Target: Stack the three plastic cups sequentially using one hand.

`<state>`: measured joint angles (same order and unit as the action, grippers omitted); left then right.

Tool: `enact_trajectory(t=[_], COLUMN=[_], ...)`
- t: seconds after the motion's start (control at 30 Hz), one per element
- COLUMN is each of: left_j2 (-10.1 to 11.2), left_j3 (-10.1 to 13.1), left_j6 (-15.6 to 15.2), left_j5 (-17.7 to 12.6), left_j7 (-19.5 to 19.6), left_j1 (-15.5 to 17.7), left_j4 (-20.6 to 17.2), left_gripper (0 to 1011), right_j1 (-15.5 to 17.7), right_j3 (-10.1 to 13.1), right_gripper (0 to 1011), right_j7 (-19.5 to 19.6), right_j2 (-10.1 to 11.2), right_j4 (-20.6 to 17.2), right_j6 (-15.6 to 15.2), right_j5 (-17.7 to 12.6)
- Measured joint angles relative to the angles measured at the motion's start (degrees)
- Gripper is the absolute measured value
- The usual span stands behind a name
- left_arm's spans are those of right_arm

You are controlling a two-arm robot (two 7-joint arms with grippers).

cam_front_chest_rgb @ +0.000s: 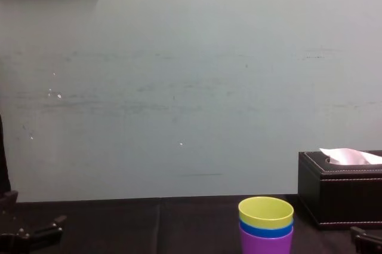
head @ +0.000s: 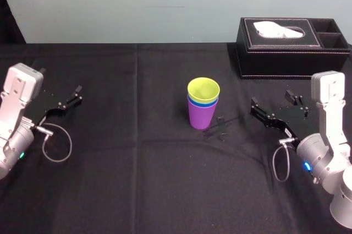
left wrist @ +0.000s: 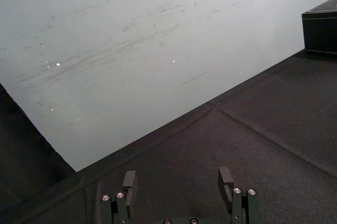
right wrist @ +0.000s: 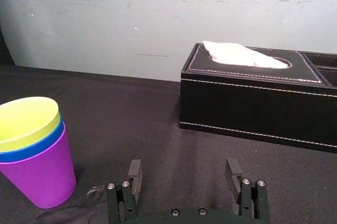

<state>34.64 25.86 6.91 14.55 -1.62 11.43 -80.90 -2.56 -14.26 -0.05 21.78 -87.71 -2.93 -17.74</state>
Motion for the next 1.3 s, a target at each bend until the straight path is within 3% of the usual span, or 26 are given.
enact_trajectory(t=[1.3], left_j2=[0.0], left_j3=[0.0], left_j6=[0.0], left_j5=[0.0], left_j7=[0.0], left_j1=[0.0], left_j4=[0.0], left_gripper=[1011], right_j1=[0.0], right_j3=[0.0], right_gripper=[1000], right_j7=[0.0], right_j2=[0.0], right_j4=[0.0], right_j6=[0.0], right_j5=[0.0])
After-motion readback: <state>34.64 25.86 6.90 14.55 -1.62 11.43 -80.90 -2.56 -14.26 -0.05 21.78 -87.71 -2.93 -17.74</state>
